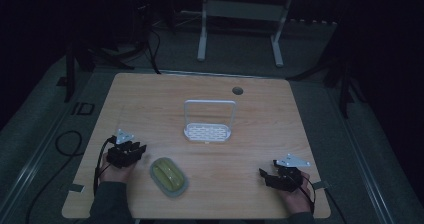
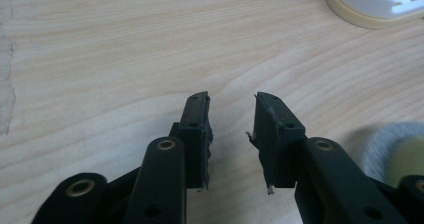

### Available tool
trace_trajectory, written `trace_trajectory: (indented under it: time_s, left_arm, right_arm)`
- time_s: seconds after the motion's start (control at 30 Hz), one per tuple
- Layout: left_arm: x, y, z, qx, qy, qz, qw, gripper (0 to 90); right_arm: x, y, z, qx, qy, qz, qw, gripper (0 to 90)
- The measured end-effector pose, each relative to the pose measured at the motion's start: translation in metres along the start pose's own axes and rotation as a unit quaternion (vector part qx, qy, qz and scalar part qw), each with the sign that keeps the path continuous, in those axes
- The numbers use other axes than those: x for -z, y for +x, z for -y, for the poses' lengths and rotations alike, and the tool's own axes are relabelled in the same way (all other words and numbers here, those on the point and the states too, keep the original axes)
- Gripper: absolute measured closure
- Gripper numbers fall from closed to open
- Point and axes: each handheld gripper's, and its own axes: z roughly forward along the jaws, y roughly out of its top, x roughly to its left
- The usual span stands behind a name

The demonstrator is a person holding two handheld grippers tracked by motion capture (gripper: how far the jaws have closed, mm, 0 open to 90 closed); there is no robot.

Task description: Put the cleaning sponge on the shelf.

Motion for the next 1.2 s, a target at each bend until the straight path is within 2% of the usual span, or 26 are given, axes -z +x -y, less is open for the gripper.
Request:
trace_trajectory:
  time_s: [0.13,0.3,0.4,0.57,0.63,0.7,0.8,1.0,1.2]
  left_arm:
    - [0.007,-0.005,0.001,-0.009,-0.003,-0.007,0.9999,65.0]
    - [0.019,-0.01,0.004,-0.01,-0.015,0.006,0.9998,64.8]
    - [0.027,-0.016,0.007,-0.025,-0.017,0.008,0.9995,65.8]
    - [0.037,-0.024,0.009,-0.038,-0.023,0.02,0.9988,72.9]
    - [0.04,-0.03,0.011,-0.046,-0.024,0.018,0.9985,77.0]
    - [0.041,-0.032,0.011,-0.047,-0.025,0.023,0.9983,82.6]
    - [0.042,-0.036,0.011,-0.053,-0.021,0.03,0.9979,89.1]
    - [0.045,-0.048,0.016,-0.072,-0.006,0.046,0.9964,89.6]
    - [0.044,-0.056,0.021,-0.081,0.011,0.048,0.9955,89.5]
  right_arm:
    - [0.0,0.0,0.0,0.0,0.0,0.0,1.0,30.8]
    - [0.0,0.0,0.0,0.0,0.0,0.0,1.0,30.8]
    - [0.0,0.0,0.0,0.0,0.0,0.0,1.0,30.8]
    - [0.0,0.0,0.0,0.0,0.0,0.0,1.0,30.8]
    - [0.0,0.0,0.0,0.001,0.0,0.0,1.0,30.8]
    - [0.0,0.0,0.0,0.0,0.0,0.0,1.0,30.8]
    - [0.0,0.0,0.0,0.0,0.0,0.0,1.0,30.8]
    - [0.0,0.0,0.0,0.0,0.0,0.0,1.0,30.9]
    - [0.0,0.0,0.0,0.0,0.0,0.0,1.0,30.8]
